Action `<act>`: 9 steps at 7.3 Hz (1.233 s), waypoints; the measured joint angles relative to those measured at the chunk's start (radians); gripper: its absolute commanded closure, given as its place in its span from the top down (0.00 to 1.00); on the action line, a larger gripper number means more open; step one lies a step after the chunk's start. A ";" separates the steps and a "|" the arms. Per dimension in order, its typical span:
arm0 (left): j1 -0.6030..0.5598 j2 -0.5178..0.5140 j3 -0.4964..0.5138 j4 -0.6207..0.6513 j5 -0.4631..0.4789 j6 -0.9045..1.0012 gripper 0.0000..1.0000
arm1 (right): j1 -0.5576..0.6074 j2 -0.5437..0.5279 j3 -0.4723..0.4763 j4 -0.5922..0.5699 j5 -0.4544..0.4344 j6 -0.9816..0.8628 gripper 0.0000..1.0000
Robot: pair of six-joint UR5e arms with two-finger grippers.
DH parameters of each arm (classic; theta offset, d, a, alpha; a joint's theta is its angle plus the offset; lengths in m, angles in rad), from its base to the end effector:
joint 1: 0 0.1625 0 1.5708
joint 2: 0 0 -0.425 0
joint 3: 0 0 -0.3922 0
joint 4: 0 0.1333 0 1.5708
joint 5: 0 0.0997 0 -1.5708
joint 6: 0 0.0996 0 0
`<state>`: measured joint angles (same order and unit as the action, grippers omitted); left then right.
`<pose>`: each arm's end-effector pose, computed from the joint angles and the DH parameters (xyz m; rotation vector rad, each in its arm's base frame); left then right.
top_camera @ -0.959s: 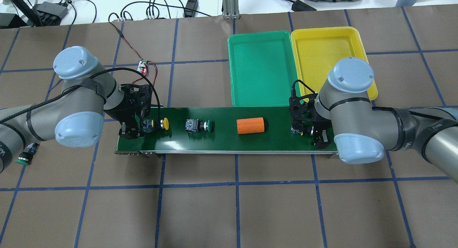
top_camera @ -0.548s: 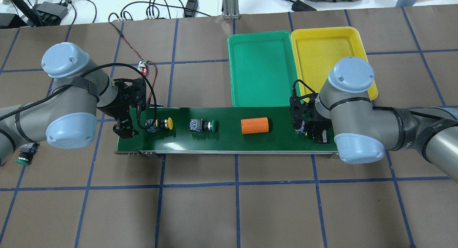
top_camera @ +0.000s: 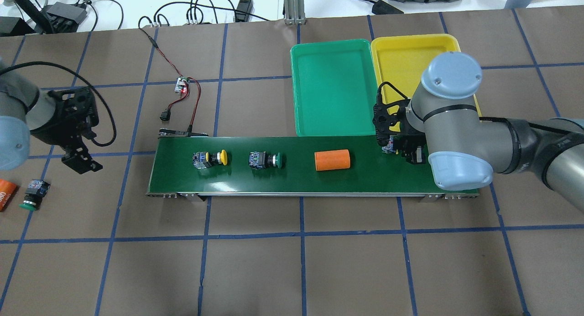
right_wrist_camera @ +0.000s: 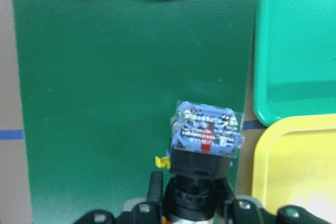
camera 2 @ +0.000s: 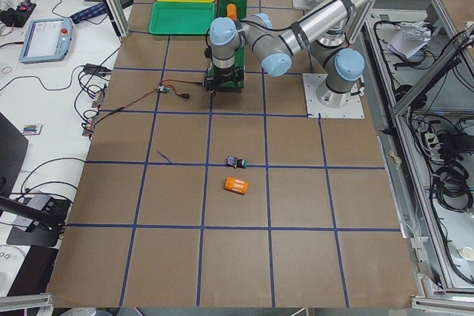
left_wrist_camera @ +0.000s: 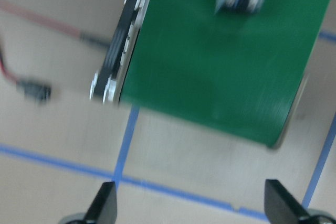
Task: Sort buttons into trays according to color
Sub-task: 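Carry the yellow button into the yellow tray and release it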
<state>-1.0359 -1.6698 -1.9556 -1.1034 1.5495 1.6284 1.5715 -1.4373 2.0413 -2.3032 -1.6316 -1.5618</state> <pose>0.1319 -0.4882 0.3018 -1.6204 -2.6628 0.0173 0.1276 -0.4909 0.2751 2.1134 -2.1394 0.0730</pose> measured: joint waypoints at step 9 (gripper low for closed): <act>0.265 -0.281 0.083 0.155 0.009 -0.431 1.00 | -0.254 0.203 -0.334 0.165 0.007 -0.228 0.95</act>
<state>-0.7708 -1.9513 -1.8730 -0.9480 1.5589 1.1969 1.3170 -1.2343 1.7073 -2.1382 -1.6246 -1.7900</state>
